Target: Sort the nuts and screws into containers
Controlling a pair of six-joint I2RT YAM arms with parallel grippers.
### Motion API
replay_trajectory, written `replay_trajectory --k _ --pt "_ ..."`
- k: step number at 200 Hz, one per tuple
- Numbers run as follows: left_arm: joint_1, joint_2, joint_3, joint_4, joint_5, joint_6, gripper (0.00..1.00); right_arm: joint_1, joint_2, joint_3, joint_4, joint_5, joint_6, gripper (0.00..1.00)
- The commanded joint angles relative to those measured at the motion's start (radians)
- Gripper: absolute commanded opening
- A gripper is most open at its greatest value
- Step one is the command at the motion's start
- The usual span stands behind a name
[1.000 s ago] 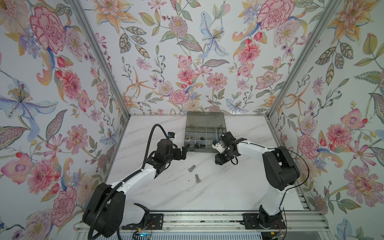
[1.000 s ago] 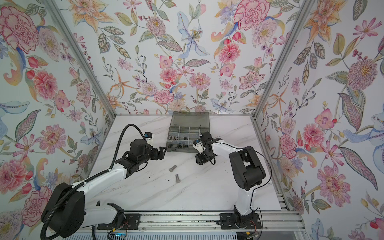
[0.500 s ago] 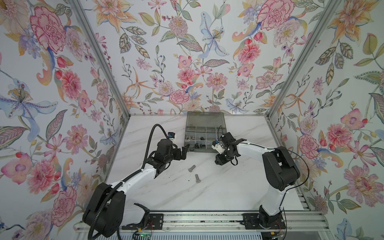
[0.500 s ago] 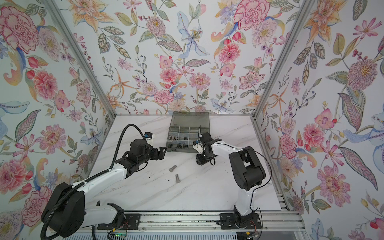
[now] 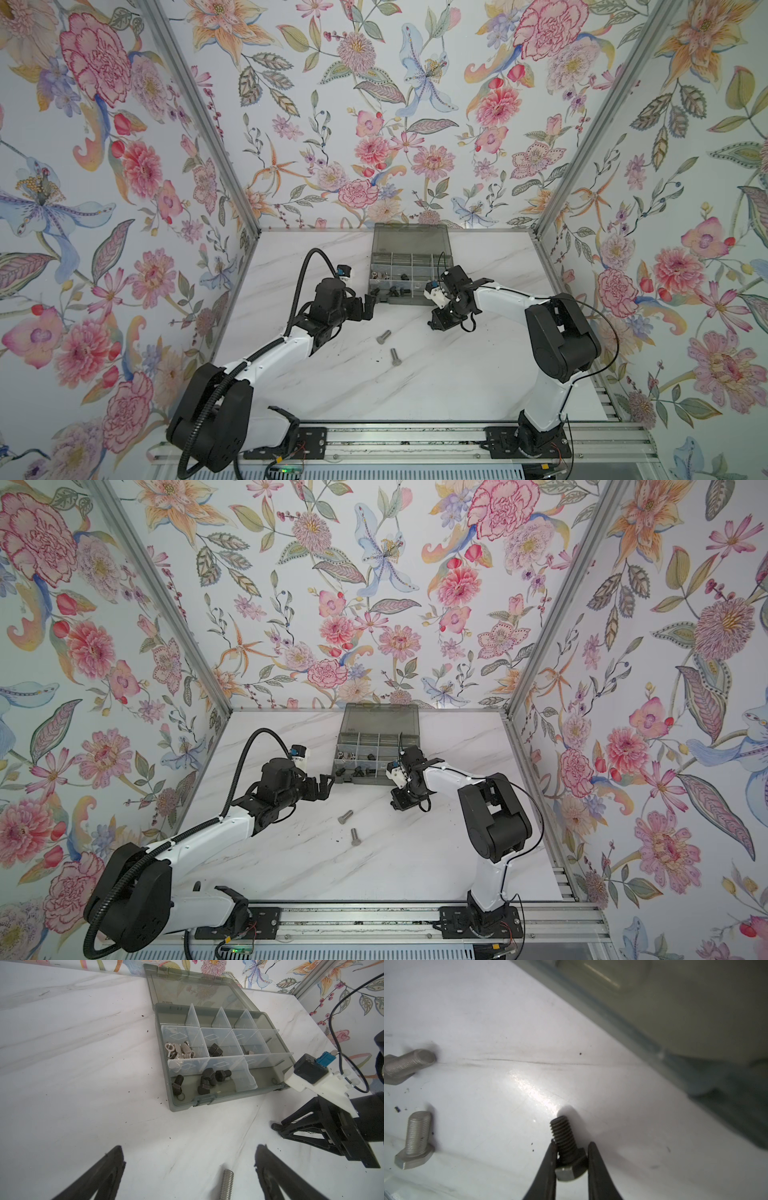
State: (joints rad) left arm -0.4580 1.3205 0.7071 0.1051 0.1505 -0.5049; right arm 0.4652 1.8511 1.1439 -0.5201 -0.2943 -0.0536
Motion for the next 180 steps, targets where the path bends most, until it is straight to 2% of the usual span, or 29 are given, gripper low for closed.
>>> replay_trajectory --k 1,31,69,118,180 --pt "0.01 0.006 0.017 -0.011 0.006 0.004 0.99 0.007 -0.033 0.025 -0.035 -0.052 0.031 0.07" --pt "0.01 0.001 0.009 -0.012 0.003 0.002 0.99 0.019 -0.068 0.083 -0.035 -0.089 0.032 0.06" --pt "0.011 -0.006 -0.004 -0.007 0.002 0.0 0.99 0.051 -0.065 0.207 -0.033 -0.046 0.002 0.07" --pt "0.012 -0.011 -0.014 -0.001 0.008 -0.001 0.99 0.095 0.061 0.414 -0.033 0.072 -0.02 0.08" --pt "0.01 -0.006 -0.017 -0.013 0.021 0.006 0.99 0.12 0.22 0.593 -0.033 0.143 -0.008 0.08"
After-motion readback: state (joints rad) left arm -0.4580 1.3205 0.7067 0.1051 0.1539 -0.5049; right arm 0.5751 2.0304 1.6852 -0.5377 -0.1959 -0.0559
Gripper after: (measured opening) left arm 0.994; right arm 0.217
